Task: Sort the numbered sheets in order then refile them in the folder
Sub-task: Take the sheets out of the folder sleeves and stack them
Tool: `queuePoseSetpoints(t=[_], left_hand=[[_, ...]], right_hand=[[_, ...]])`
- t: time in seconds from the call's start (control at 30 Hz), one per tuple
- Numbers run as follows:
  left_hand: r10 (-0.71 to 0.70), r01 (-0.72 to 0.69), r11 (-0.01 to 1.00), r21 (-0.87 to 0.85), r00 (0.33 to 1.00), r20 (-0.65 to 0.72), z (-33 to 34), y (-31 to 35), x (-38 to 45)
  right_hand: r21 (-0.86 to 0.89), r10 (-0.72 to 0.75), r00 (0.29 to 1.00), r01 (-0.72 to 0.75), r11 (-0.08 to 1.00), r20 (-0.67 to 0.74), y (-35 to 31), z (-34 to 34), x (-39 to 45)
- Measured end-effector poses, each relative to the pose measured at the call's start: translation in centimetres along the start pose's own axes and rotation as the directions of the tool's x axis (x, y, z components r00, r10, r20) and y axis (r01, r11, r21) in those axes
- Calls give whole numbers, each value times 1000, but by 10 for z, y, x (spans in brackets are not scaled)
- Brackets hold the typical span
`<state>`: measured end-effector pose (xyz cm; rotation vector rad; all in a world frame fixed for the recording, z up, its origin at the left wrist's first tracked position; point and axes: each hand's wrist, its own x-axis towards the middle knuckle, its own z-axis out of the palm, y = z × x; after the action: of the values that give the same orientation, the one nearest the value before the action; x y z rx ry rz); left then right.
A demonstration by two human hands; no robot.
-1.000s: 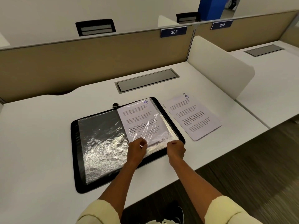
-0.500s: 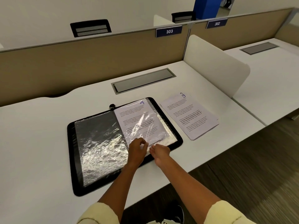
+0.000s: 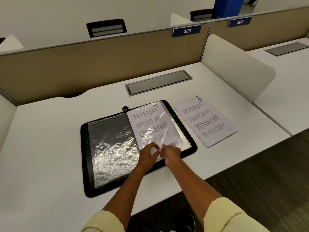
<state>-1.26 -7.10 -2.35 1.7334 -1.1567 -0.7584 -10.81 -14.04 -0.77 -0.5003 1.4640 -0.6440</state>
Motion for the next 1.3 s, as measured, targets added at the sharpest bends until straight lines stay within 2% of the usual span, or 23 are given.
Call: queuePoseSetpoints(t=[0.13,0.23,0.3,0.4,0.77,0.83,1.0,1.3], left_hand=[[40,-43,995,89,999,36,-14,-12,-8],[3,-13,980,201,999,51,-25,-33,-16],[-38,17,969,248,996,80,-28,-44,-22],[-18,-11,953,303,996,91,-27,-51,-26],[30,-75,904,421,993,112,-19,-54,-20],[22,-83,888,453,990,138,-18,-52,-20],[-14,-75,886,458,982,187,-16,-46,-23],[-21,-108,859,501,969,246,-19,-45,-31]], right_hand=[[50,-52,996,49,998,74,-8,-9,2],[43,-80,997,80,996,-5,-6,-15,-4],[-32,-137,990,136,990,-39,1,-21,-9],[-108,-212,975,204,973,-70,13,-38,-15],[-126,-175,957,149,981,-232,62,-83,-33],[-96,-158,963,140,986,-219,65,-86,-34],[-23,-119,993,118,993,-29,59,-83,-37],[-12,-120,992,119,993,-33,72,-97,-52]])
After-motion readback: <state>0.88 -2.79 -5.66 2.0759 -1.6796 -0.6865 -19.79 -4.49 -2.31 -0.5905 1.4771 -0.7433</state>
